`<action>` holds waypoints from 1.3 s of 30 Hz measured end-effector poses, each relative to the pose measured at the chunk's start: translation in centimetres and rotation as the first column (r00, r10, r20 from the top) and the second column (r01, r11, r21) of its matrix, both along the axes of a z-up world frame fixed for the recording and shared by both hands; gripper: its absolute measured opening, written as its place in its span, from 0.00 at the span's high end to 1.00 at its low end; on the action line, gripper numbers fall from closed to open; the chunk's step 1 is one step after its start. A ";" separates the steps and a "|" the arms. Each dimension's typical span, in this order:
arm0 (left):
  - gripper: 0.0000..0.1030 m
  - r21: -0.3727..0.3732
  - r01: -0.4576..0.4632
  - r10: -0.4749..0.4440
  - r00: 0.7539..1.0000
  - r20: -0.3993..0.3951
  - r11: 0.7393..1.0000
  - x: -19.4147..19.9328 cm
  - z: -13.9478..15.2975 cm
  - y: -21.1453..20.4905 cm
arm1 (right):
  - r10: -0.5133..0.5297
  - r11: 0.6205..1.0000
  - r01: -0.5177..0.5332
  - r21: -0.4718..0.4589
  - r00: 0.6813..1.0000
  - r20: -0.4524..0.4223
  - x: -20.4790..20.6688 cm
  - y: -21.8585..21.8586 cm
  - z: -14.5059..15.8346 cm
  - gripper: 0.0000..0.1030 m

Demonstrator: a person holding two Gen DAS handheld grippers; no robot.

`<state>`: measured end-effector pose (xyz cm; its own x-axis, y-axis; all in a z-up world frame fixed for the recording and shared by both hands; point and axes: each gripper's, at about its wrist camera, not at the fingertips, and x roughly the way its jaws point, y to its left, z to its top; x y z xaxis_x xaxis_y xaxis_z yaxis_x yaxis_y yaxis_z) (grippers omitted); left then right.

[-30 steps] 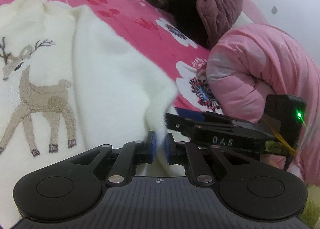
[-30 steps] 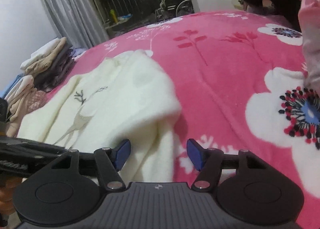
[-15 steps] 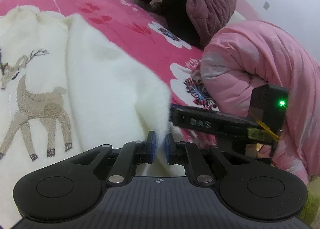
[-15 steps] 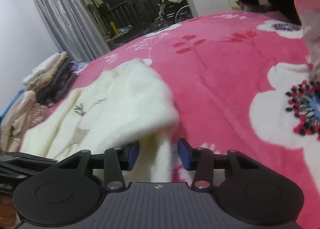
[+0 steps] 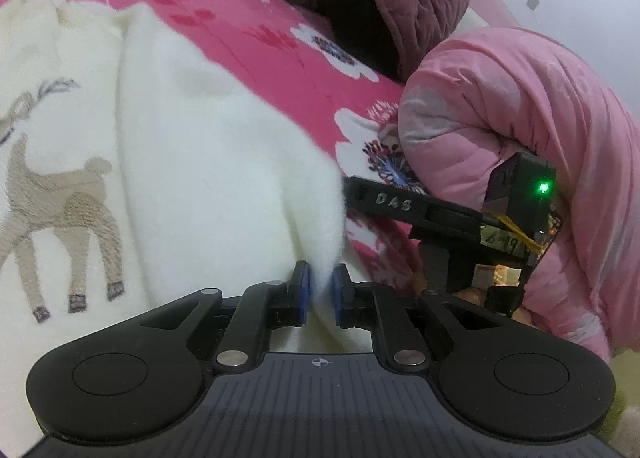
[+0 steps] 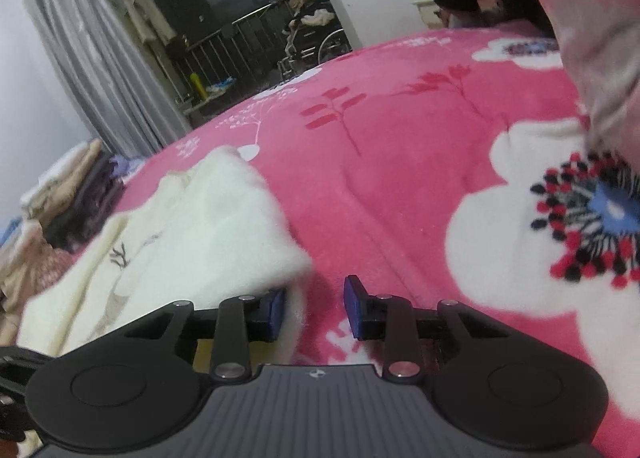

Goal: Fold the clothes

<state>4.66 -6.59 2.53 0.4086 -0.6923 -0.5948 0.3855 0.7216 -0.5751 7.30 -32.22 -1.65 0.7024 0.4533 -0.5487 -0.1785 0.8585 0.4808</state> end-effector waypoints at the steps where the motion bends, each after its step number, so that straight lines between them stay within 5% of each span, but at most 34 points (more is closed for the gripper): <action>1: 0.86 -0.009 0.001 -0.001 1.000 -0.015 1.000 0.2 0.1 0.0 | -0.001 0.999 0.002 0.035 1.000 -0.013 0.1 -0.5 -0.1 0.63; 5: 0.72 -0.031 0.002 -0.004 0.998 -0.055 1.000 0.5 0.6 0.5 | -0.018 0.990 0.029 0.141 0.996 -0.084 0.1 -2.4 0.2 0.53; 7: 0.71 -0.020 0.002 -0.003 0.999 -0.045 1.000 0.2 1.0 0.8 | -0.074 0.991 0.083 0.108 0.994 -0.086 -0.5 -3.1 0.9 0.44; 12: 0.70 0.038 0.014 -0.013 0.999 -0.033 0.999 -0.9 1.4 1.7 | -0.269 0.951 0.271 0.151 0.962 -0.037 -3.5 -6.0 3.0 0.47; 15: 0.70 0.089 0.032 -0.029 0.999 -0.039 0.996 -1.7 1.1 2.0 | -0.185 0.967 0.169 0.189 0.980 0.075 -5.4 -4.4 5.7 0.56; 18: 0.70 0.140 0.050 -0.044 0.998 -0.046 0.989 -2.6 0.9 2.3 | -0.007 0.992 -0.011 0.125 0.989 0.145 -6.7 -0.5 7.9 0.59; 21: 0.70 0.104 0.029 -0.023 0.998 -0.063 0.994 -2.7 0.6 3.0 | 0.063 0.998 -0.064 0.028 0.997 0.034 -6.4 2.2 6.2 0.59; 25: 0.71 0.034 -0.020 0.024 0.993 -0.115 0.999 -2.3 0.6 4.5 | -0.023 0.983 -0.010 -0.185 0.984 -0.175 -4.8 4.1 2.8 0.61; 29: 0.70 0.017 -0.074 0.075 0.995 -0.067 0.997 -2.0 2.7 7.2 | -0.003 0.977 -0.014 -0.215 0.997 -0.080 -4.9 5.4 7.3 0.62; 32: 0.70 0.015 -0.146 0.147 0.989 -0.030 0.989 -0.3 4.2 10.0 | 0.046 0.987 -0.048 -0.154 0.999 -0.016 -3.5 6.8 10.2 0.62; 39: 0.69 0.160 -0.317 0.313 0.948 0.050 0.935 6.2 4.5 14.0 | 0.204 0.955 -0.211 -0.208 0.978 -0.051 4.7 14.5 9.9 0.62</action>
